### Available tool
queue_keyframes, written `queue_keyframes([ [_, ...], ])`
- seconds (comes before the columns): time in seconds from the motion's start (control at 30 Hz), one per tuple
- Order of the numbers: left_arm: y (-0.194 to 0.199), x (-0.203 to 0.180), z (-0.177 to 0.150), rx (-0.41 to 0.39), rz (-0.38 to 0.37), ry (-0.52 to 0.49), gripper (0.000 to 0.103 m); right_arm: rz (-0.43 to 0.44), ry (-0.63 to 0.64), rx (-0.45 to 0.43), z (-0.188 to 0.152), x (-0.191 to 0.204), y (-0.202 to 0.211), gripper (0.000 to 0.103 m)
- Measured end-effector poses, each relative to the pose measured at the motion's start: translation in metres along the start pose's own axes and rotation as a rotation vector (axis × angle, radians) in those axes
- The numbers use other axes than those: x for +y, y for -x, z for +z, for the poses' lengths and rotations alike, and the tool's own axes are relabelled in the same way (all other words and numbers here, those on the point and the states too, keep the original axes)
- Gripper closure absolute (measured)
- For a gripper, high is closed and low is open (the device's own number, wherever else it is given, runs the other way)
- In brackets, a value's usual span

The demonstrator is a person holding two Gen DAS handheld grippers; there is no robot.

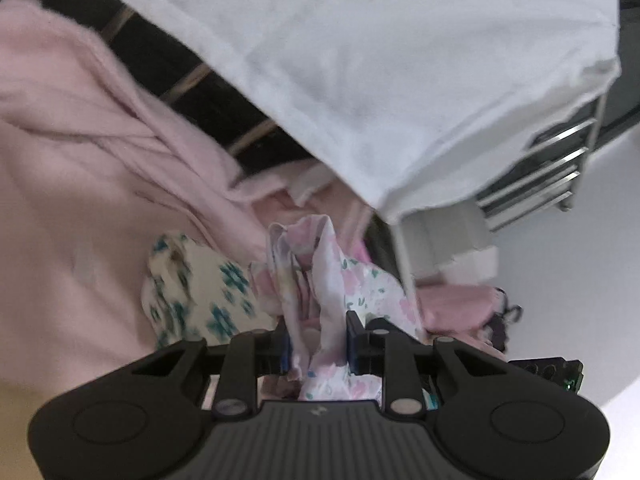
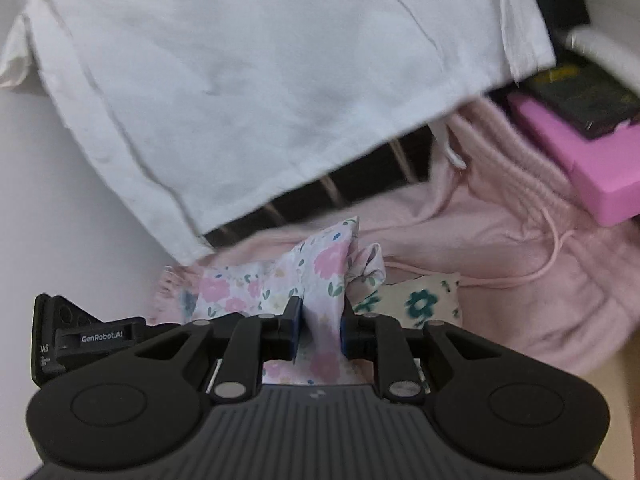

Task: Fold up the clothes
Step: 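Carry the dress bundle with both grippers onto the pink blanket by the headboard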

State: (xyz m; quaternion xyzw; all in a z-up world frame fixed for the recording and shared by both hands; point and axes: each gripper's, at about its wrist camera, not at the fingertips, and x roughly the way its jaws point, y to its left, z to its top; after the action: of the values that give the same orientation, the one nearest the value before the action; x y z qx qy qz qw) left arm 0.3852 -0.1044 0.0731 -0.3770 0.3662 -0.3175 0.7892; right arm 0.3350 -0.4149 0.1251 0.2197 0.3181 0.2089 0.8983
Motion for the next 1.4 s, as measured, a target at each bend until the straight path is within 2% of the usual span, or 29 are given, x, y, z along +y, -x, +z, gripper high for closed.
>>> queue_keyframes([
  [0.1, -0.021, 0.021, 0.007, -0.015, 0.002, 0.009, 0.08, -0.008, -0.001, 0.023, 0.005, -0.023, -0.036, 0.086],
  [0.2, -0.043, 0.044, 0.004, -0.015, 0.046, 0.009, 0.078, -0.048, 0.008, 0.052, 0.006, -0.038, -0.059, 0.086],
  [0.23, -0.045, 0.05, 0.001, -0.029, 0.051, 0.007, 0.076, -0.055, 0.017, 0.063, 0.005, -0.043, -0.066, 0.083],
  [0.27, -0.046, 0.055, -0.002, -0.044, 0.055, 0.005, 0.07, -0.062, 0.028, 0.059, 0.002, -0.046, -0.071, 0.08],
  [0.3, -0.044, 0.059, -0.004, -0.064, 0.048, 0.02, 0.068, -0.069, 0.039, 0.055, 0.0, -0.049, -0.075, 0.071],
  [0.33, -0.041, 0.063, -0.006, -0.084, 0.04, 0.036, 0.057, -0.075, 0.052, 0.049, -0.002, -0.052, -0.078, 0.06],
  [0.37, -0.037, 0.063, -0.005, -0.081, 0.039, 0.046, 0.055, -0.081, 0.075, 0.032, -0.004, -0.049, -0.076, 0.05],
  [0.43, -0.027, 0.051, -0.001, -0.086, 0.065, -0.015, 0.054, -0.142, 0.134, -0.021, -0.004, -0.039, -0.06, 0.045],
  [0.5, -0.012, 0.027, 0.002, -0.159, 0.108, -0.152, 0.055, -0.213, 0.229, -0.123, -0.007, -0.021, -0.04, 0.045],
  [0.57, 0.004, 0.0, -0.003, -0.279, 0.146, -0.284, 0.055, -0.261, 0.337, -0.244, -0.01, -0.001, -0.021, 0.05],
  [0.6, 0.007, -0.012, -0.007, -0.328, 0.153, -0.33, 0.056, -0.265, 0.374, -0.269, -0.012, 0.008, -0.022, 0.062],
  [0.63, 0.004, -0.021, -0.012, -0.349, 0.151, -0.383, 0.062, -0.27, 0.411, -0.294, -0.014, 0.017, -0.024, 0.07],
  [0.67, 0.001, -0.031, -0.017, -0.367, 0.149, -0.437, 0.072, -0.275, 0.447, -0.315, -0.016, 0.025, -0.026, 0.078],
  [0.7, -0.008, -0.036, -0.023, -0.365, 0.162, -0.492, 0.077, -0.285, 0.47, -0.301, -0.018, 0.027, -0.038, 0.082],
  [0.73, -0.016, -0.034, -0.026, -0.355, 0.18, -0.497, 0.091, -0.308, 0.474, -0.282, -0.021, 0.026, -0.051, 0.085],
  [0.77, -0.025, -0.029, -0.029, -0.344, 0.199, -0.494, 0.097, -0.33, 0.477, -0.263, -0.025, 0.025, -0.064, 0.086],
  [0.83, -0.04, -0.016, -0.032, -0.323, 0.23, -0.455, 0.097, -0.352, 0.449, -0.23, -0.035, 0.014, -0.084, 0.088],
  [0.9, -0.051, 0.005, -0.032, -0.3, 0.236, -0.407, 0.101, -0.369, 0.419, -0.207, -0.045, 0.001, -0.099, 0.089],
  [1.0, -0.061, 0.021, -0.031, -0.269, 0.238, -0.384, 0.101, -0.356, 0.356, -0.24, -0.059, -0.015, -0.102, 0.089],
  [1.23, -0.057, 0.031, -0.026, -0.256, 0.19, -0.32, 0.1, -0.4, 0.388, -0.203, -0.052, -0.01, -0.101, 0.087],
  [1.4, -0.053, 0.032, -0.024, -0.286, 0.186, -0.298, 0.101, -0.41, 0.326, -0.214, -0.045, -0.021, -0.094, 0.087],
])
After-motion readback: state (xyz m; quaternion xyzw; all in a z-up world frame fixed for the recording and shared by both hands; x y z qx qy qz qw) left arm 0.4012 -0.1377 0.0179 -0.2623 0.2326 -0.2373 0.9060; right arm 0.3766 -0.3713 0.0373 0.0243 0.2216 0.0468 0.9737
